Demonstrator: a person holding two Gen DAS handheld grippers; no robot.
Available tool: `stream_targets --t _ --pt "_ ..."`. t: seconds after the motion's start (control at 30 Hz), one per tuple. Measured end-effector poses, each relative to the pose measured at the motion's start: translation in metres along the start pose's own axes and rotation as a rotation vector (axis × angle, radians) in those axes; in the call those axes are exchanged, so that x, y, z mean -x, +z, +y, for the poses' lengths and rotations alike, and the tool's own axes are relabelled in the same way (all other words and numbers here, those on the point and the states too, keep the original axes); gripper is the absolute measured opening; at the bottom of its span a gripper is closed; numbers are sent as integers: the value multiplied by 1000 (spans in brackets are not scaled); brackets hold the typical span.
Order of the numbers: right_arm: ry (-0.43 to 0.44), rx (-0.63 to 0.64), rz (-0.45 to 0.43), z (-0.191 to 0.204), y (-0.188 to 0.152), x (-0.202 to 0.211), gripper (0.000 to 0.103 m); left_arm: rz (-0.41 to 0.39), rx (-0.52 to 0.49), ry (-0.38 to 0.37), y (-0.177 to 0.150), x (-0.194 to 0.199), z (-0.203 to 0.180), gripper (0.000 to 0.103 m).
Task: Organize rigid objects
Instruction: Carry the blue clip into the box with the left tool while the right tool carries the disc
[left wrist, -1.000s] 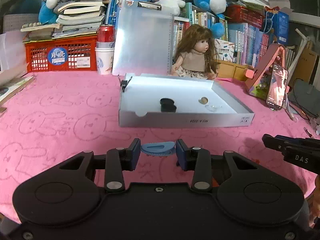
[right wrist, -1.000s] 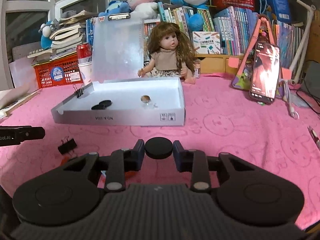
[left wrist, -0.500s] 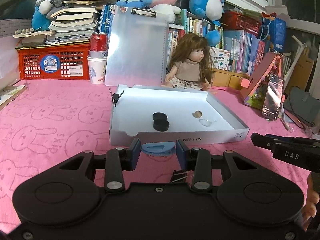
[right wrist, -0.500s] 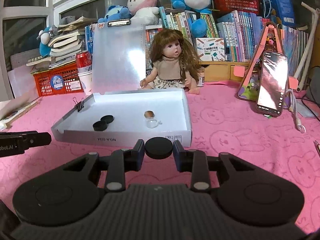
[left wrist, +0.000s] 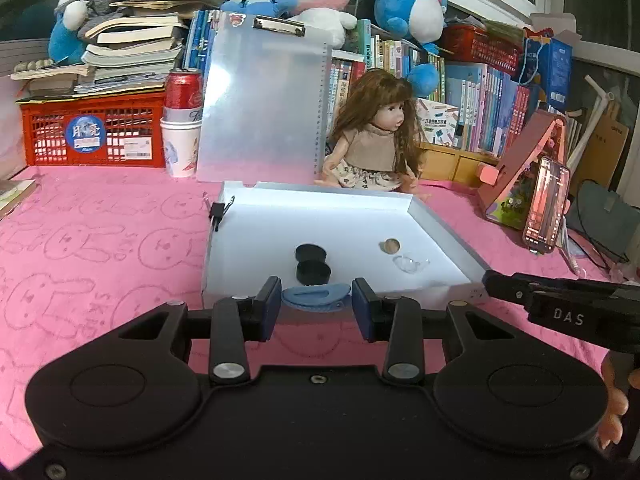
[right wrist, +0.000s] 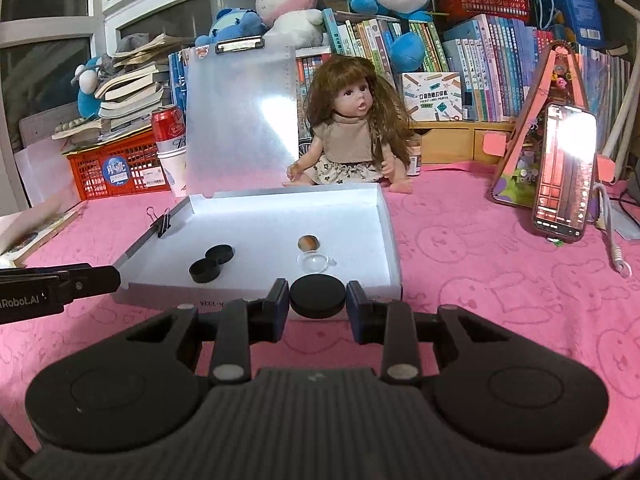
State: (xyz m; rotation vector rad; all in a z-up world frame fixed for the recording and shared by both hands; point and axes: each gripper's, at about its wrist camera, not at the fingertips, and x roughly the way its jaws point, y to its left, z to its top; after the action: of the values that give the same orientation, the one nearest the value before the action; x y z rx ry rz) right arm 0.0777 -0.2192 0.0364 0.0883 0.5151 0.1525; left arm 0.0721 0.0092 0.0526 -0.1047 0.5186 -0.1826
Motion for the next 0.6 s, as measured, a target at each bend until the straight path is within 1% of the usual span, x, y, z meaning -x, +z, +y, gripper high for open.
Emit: stream_targets --t 0.3,0.6 --pt "6 -28 34 -1 8 -25 35 26 3 -8 14 -27 -1 37" --pt "14 -27 57 -2 15 -43 35 49 12 -11 23 -50 2 37"
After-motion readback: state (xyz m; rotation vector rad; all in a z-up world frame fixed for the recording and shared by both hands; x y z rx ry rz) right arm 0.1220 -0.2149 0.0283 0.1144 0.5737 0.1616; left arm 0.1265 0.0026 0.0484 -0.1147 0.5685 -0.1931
